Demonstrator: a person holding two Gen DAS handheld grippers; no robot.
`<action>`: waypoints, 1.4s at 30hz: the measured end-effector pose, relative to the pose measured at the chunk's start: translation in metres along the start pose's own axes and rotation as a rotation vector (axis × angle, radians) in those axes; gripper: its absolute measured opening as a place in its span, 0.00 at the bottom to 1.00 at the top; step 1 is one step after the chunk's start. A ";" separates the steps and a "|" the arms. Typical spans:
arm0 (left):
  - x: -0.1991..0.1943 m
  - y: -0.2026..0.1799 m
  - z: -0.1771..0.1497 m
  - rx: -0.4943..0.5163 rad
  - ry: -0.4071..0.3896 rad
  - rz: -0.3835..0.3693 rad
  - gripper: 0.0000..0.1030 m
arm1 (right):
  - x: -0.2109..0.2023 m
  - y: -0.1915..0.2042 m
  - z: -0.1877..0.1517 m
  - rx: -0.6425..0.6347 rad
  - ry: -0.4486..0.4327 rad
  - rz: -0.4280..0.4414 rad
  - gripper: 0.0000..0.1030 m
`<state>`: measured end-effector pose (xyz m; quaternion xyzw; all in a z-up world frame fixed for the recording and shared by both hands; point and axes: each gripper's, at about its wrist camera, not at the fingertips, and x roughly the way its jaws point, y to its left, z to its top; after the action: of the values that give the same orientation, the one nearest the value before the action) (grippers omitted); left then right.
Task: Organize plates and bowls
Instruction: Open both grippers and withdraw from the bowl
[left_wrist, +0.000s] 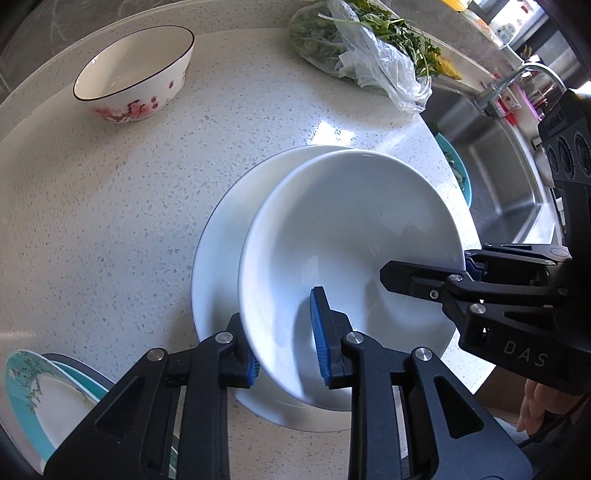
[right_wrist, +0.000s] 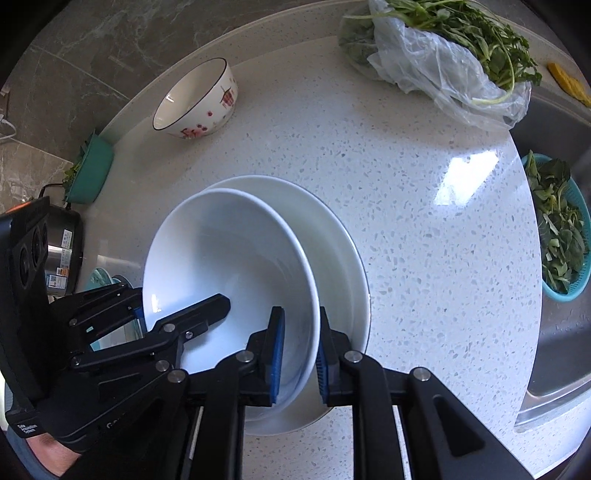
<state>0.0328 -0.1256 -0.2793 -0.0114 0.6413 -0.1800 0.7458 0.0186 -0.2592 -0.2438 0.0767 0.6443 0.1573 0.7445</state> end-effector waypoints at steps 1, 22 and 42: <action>0.000 -0.001 0.000 0.002 0.001 0.001 0.23 | 0.000 0.000 0.000 0.005 0.001 0.003 0.19; 0.006 -0.010 0.006 0.027 0.046 0.039 0.29 | -0.019 0.011 -0.006 -0.058 -0.026 -0.082 0.39; -0.007 -0.016 0.002 0.022 0.038 -0.027 0.61 | -0.044 -0.004 -0.019 0.015 -0.022 0.043 0.47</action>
<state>0.0300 -0.1389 -0.2682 -0.0082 0.6530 -0.1972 0.7312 -0.0045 -0.2796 -0.2066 0.0980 0.6353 0.1674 0.7475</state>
